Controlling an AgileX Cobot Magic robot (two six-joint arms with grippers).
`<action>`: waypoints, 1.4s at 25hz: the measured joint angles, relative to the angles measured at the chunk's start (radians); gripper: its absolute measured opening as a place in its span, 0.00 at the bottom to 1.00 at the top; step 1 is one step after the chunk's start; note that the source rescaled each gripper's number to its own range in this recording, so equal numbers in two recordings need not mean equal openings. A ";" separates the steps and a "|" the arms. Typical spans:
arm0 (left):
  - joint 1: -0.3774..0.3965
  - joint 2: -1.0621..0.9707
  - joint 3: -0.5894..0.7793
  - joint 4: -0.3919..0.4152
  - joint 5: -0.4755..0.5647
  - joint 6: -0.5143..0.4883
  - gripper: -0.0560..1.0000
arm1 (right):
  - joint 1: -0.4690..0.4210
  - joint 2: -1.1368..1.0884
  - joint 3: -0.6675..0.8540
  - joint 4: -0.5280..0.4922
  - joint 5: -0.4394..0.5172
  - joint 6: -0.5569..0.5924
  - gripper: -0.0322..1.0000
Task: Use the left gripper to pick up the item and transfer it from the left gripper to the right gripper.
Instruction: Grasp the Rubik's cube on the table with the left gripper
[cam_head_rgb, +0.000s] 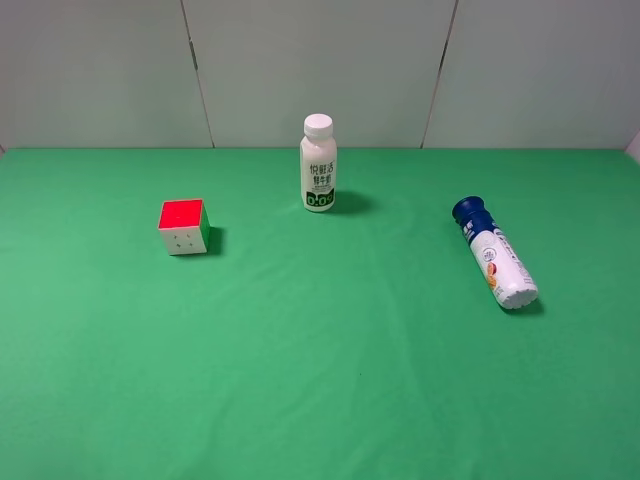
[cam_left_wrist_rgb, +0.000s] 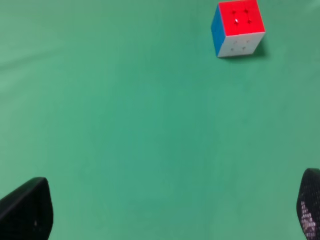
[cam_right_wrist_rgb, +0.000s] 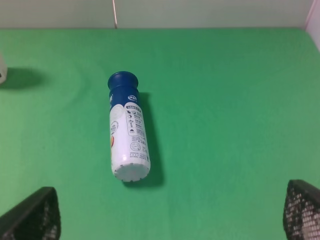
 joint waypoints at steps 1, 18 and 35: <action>0.000 0.041 -0.018 -0.006 -0.001 -0.009 1.00 | 0.000 0.000 0.000 0.000 0.000 0.000 1.00; -0.055 0.660 -0.244 -0.025 -0.042 -0.118 1.00 | 0.000 0.000 0.000 0.000 0.000 0.000 1.00; -0.256 1.127 -0.413 0.078 -0.154 -0.382 1.00 | 0.000 0.000 0.000 0.000 0.000 0.000 1.00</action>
